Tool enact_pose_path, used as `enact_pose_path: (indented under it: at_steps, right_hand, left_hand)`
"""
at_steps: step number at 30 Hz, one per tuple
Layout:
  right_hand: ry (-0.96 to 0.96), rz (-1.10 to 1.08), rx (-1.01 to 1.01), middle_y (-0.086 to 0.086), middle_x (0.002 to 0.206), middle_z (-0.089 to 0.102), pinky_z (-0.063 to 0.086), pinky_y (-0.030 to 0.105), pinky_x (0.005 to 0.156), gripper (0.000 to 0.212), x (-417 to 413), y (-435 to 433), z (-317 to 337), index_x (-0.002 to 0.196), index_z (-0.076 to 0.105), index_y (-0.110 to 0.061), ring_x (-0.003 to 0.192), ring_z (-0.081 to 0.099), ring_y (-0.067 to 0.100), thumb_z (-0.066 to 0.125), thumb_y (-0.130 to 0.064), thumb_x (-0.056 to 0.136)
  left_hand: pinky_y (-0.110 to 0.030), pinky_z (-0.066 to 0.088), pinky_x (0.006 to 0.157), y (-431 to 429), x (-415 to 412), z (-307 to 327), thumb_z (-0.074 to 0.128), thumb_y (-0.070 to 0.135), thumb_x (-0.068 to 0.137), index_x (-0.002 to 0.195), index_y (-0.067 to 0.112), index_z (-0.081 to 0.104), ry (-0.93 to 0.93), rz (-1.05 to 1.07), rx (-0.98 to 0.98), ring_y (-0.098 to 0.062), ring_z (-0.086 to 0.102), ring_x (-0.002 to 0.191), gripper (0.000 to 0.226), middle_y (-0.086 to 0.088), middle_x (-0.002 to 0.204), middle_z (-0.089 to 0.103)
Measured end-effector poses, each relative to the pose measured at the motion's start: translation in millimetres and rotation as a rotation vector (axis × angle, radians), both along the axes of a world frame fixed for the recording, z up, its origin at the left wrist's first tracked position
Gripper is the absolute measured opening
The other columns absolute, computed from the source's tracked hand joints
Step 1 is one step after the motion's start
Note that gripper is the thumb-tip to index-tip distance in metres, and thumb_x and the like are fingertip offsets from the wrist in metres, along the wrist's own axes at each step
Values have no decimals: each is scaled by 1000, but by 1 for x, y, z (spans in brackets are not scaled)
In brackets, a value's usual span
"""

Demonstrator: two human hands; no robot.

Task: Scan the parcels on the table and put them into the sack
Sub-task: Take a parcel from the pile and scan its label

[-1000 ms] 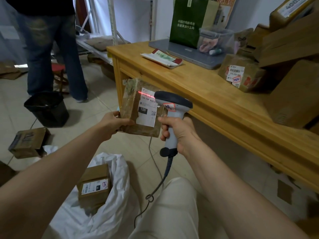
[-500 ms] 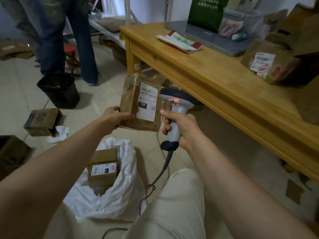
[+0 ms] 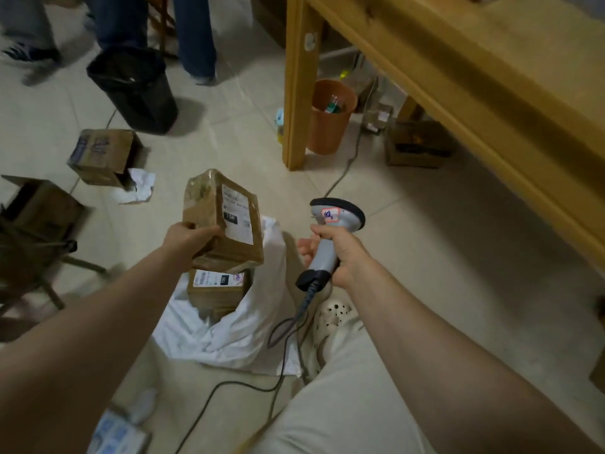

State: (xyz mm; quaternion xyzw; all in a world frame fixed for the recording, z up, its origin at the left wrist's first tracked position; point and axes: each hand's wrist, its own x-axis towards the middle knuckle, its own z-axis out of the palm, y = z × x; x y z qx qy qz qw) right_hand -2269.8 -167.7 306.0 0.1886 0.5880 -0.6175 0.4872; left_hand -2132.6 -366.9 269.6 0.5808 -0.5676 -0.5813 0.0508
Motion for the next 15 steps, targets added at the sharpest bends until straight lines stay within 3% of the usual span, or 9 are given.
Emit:
enact_pose_path:
  at_steps: [2,5,9,12,15]
  right_hand:
    - [-38,6,36,21,82,63,46,21,41,8,-4,-13,-28,95,56,-2,48,59,22,58,-8,90]
    - [-74,33,131,19,79,63,46,20,42,12,-9,-29,-78,101,54,1,43,60,19,55,-4,90]
    - [-124,55,273,18,78,62,50,26,49,14,-12,-46,-135,99,57,2,60,62,25,58,0,86]
    - [-120,44,331,21,90,64,57,33,64,12,-14,-54,-174,93,59,2,69,63,25,62,4,81]
    - [-110,34,379,17,81,65,57,39,83,12,-17,-61,-205,86,60,2,72,65,25,65,3,76]
  left_hand:
    - [-30,55,63,-12,-1,-21,80,20,73,109,8,61,-51,0,-22,-23,65,78,42,-8,89,64]
    - [-38,57,83,-29,-4,-53,81,28,71,114,9,65,-132,-22,-57,-28,66,93,50,-10,102,66]
    - [-35,54,85,-40,-10,-83,79,25,76,125,7,61,-159,-57,-50,-27,63,93,55,-8,101,62]
    - [-33,53,85,-44,-15,-103,80,25,75,126,9,61,-229,-98,-57,-24,63,91,56,-5,99,61]
    - [-35,54,88,-49,-15,-119,81,28,72,120,10,66,-308,-147,-59,-24,65,94,54,-6,102,65]
